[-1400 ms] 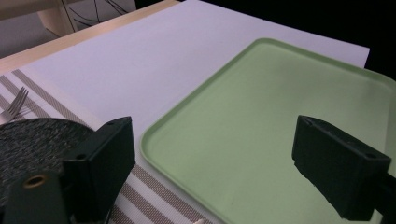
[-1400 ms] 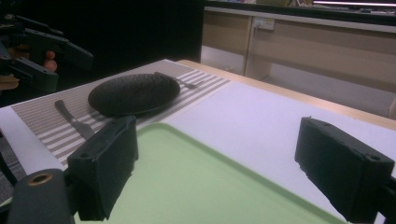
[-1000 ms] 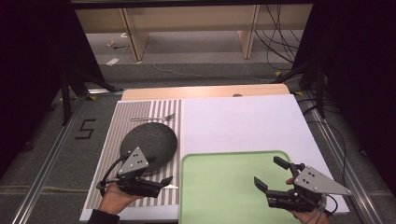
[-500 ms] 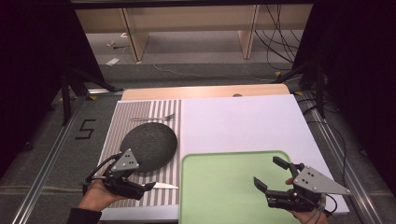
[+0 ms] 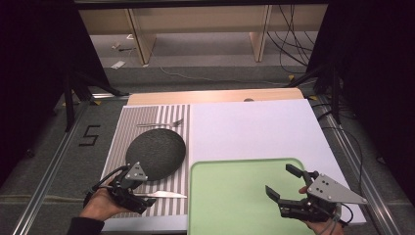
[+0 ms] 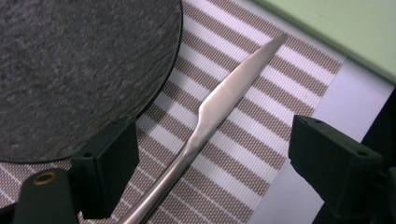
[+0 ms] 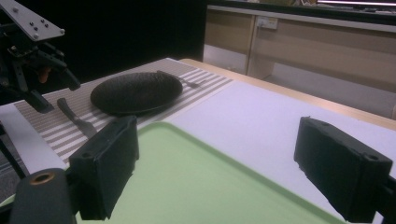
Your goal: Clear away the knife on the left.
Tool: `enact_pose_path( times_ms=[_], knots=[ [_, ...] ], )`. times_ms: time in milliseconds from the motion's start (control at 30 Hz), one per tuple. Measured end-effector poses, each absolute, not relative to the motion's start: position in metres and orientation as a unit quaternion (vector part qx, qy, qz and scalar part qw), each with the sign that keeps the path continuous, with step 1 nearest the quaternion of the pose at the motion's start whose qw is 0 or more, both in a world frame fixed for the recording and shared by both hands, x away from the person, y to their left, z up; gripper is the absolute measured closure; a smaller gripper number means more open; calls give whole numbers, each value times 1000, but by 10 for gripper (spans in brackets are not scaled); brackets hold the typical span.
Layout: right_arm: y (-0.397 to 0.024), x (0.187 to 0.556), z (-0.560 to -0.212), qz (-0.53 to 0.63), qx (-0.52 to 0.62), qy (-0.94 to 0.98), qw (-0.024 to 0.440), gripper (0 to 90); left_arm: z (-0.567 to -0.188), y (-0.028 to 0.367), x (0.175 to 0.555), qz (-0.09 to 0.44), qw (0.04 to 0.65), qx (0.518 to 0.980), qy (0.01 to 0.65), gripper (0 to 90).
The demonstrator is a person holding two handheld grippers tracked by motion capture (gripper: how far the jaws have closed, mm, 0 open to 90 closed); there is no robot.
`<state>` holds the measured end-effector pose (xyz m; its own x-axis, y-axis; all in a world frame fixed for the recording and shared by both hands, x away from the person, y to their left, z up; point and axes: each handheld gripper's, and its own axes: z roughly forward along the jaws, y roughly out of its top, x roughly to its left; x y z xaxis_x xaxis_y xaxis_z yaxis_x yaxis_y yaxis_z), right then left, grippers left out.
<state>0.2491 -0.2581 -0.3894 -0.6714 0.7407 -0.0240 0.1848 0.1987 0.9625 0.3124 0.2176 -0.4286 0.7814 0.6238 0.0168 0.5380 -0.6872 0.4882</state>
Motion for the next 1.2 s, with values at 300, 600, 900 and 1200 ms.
enact_pose_path(
  times_ms=[300, 600, 900, 1200],
  knots=[
    [-257, 249, -390, 546, 317, 733, 253, 149, -439, 222, 318, 84, 185, 922, 329, 181],
    [-256, 250, -390, 546, 313, 735, 254, 151, -446, 225, 325, 70, 161, 926, 333, 205],
    [-255, 250, -390, 545, 312, 736, 252, 152, -455, 219, 334, 66, 118, 938, 319, 347],
    [-252, 252, -392, 542, 308, 742, 248, 153, -461, 221, 340, 49, 107, 946, 302, 446]
  ],
)
